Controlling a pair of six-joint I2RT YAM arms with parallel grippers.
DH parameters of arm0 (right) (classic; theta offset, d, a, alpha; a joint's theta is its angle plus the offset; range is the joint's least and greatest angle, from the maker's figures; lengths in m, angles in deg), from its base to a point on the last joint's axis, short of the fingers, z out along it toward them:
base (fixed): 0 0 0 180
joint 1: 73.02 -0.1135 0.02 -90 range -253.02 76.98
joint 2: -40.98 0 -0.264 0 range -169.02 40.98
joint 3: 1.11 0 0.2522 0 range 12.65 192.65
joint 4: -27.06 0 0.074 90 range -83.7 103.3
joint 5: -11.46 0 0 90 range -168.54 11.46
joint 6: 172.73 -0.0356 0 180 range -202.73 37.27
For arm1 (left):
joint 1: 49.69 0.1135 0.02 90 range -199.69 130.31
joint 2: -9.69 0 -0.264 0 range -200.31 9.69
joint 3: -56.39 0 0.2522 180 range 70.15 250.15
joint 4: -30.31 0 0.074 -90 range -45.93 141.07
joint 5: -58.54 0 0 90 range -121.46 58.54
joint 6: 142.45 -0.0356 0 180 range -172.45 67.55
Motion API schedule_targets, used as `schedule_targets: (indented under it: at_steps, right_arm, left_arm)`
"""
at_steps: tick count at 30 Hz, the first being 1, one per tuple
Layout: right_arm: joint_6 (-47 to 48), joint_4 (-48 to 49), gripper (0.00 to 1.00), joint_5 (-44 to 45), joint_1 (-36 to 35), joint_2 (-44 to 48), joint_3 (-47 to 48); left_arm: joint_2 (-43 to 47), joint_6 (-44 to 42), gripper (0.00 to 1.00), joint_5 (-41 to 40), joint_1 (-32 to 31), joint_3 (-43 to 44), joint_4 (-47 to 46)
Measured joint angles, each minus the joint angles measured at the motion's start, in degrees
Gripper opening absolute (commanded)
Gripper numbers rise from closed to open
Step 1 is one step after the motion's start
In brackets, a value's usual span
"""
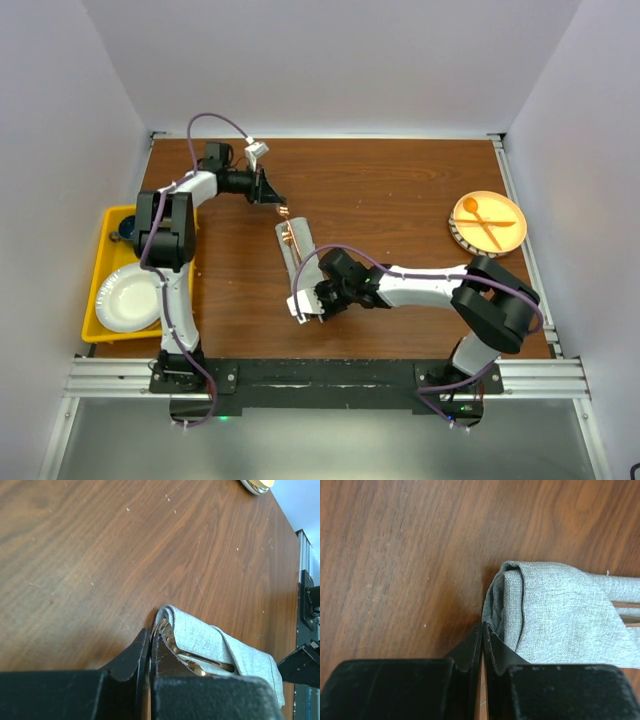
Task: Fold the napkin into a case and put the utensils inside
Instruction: Insert the spoon into the folded napkin.
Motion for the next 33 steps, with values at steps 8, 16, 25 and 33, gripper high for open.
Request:
schedule_targets:
  at_steps: [8,16,25,33]
  right_arm:
    - [0.4,3.8,0.03,5.5,-3.0,-1.6,0.0]
    - [-0.3,6.0,0.02,8.4,-3.8,-2.3,0.0]
    - [-0.5,6.7,0.01,8.8,-3.8,-2.5,0.0]
    - [-0.9,6.7,0.01,8.8,-3.8,-2.5,0.0]
  left_arm:
    - [0.0,1.8,0.0,0.4,-1.3,-4.3,-1.9]
    - [1.2,2.8,0.0,0.5,-2.8,-7.6,-3.6]
    - [3.2,2.1,0.0,0.5,-4.8,-8.5,-4.4]
    - [3.2,1.9,0.0,0.0,-5.7,-9.5,-4.6]
